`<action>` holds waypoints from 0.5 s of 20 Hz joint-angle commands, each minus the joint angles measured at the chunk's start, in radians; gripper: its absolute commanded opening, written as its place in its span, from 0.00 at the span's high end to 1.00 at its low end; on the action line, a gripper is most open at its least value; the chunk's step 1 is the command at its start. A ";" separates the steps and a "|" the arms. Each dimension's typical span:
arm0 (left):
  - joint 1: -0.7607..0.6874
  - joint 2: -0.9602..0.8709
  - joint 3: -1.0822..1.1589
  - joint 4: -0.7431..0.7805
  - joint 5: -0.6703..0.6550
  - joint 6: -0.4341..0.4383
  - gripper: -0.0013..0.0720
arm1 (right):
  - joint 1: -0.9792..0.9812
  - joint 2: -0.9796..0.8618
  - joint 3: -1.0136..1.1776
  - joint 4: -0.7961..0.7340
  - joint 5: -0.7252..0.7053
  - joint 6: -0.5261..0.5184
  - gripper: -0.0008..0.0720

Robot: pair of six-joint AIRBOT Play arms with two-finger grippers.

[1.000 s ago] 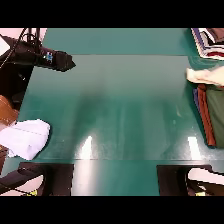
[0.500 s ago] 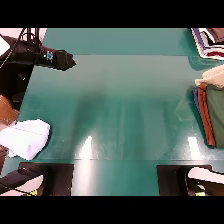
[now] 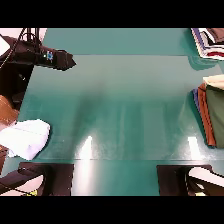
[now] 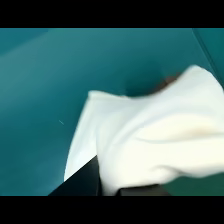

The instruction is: Fold the shirts.

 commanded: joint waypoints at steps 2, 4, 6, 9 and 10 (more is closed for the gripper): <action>0.000 0.000 0.000 0.000 -0.001 0.029 0.95 | -0.093 0.120 -0.257 -0.213 0.045 0.031 0.96; 0.000 0.000 0.000 0.000 -0.002 0.029 0.95 | -0.136 0.152 -0.361 -0.250 0.051 0.032 0.75; 0.000 0.000 0.000 0.000 -0.005 0.029 0.95 | -0.184 0.171 -0.431 -0.247 0.048 0.032 0.02; 0.000 0.000 0.000 0.000 -0.008 0.029 0.95 | -0.210 0.184 -0.426 -0.146 0.035 0.035 0.04; 0.000 0.000 0.000 0.000 -0.007 0.029 0.95 | -0.195 0.183 -0.397 -0.084 0.027 0.035 0.04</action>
